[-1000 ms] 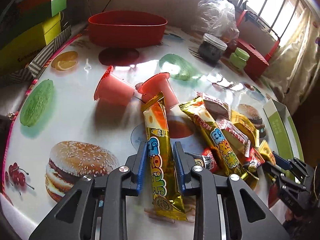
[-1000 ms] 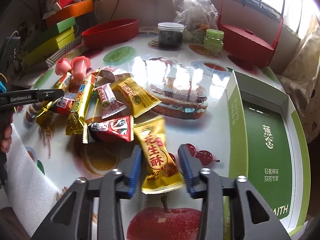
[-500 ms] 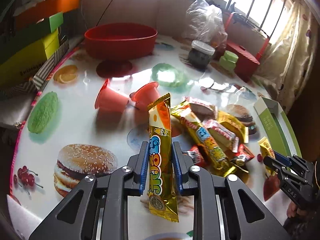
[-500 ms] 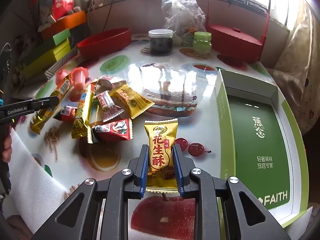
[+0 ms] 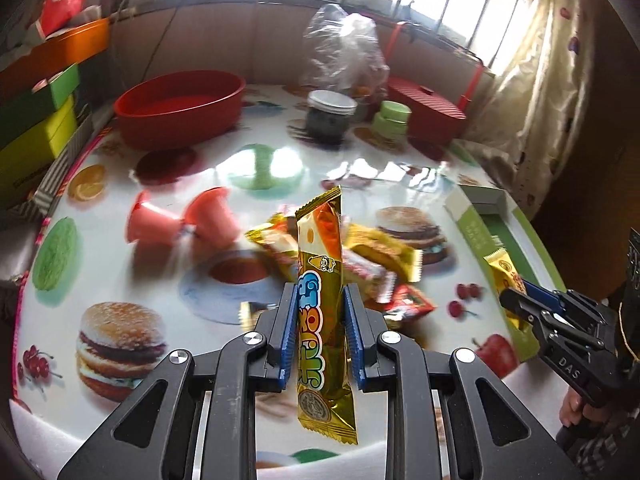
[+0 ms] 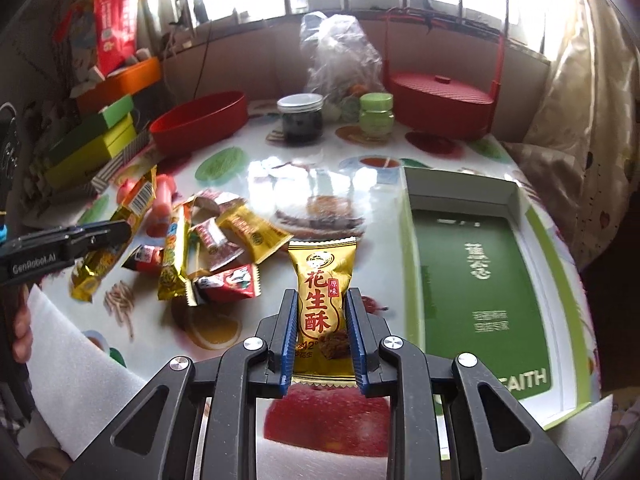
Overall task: Organize snacks
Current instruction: 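Carry both snacks to the green box and release them inside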
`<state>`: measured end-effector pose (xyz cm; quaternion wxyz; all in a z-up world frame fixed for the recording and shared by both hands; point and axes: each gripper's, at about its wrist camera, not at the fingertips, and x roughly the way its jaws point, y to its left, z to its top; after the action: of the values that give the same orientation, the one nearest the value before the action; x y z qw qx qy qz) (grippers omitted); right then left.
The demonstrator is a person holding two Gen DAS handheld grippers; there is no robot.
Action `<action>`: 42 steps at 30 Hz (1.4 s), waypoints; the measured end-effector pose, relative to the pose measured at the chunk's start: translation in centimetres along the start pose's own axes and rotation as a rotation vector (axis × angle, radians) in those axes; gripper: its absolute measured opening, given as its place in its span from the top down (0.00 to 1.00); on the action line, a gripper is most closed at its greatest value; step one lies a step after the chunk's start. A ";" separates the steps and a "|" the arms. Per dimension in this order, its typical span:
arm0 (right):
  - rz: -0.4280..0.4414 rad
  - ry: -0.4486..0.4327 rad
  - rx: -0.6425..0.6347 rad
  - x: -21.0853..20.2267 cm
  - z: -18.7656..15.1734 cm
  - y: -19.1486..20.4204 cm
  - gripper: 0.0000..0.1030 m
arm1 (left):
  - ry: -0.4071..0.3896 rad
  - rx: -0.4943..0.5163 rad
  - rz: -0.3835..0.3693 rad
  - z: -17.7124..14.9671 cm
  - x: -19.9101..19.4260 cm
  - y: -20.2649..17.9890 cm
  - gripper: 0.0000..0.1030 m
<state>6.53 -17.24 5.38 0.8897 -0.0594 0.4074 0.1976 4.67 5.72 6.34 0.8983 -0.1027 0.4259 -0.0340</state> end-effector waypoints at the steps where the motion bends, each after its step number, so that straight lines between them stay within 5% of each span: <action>1: -0.014 -0.002 0.012 -0.3 0.1 -0.4 0.78 | 0.001 0.009 -0.014 0.1 0.1 -0.7 0.77; 22: -0.170 -0.048 0.174 -4.0 -0.8 -8.4 0.78 | 0.035 0.218 -0.212 1.1 2.9 -14.1 0.77; 42: -0.251 0.022 0.285 -2.0 -3.1 -14.5 0.78 | 0.178 0.284 -0.306 1.3 9.0 -22.5 0.77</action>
<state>9.00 -31.96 4.07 0.9022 0.0146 0.4303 0.0248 11.98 -17.39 5.11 0.8469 -0.0353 0.4740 -0.2386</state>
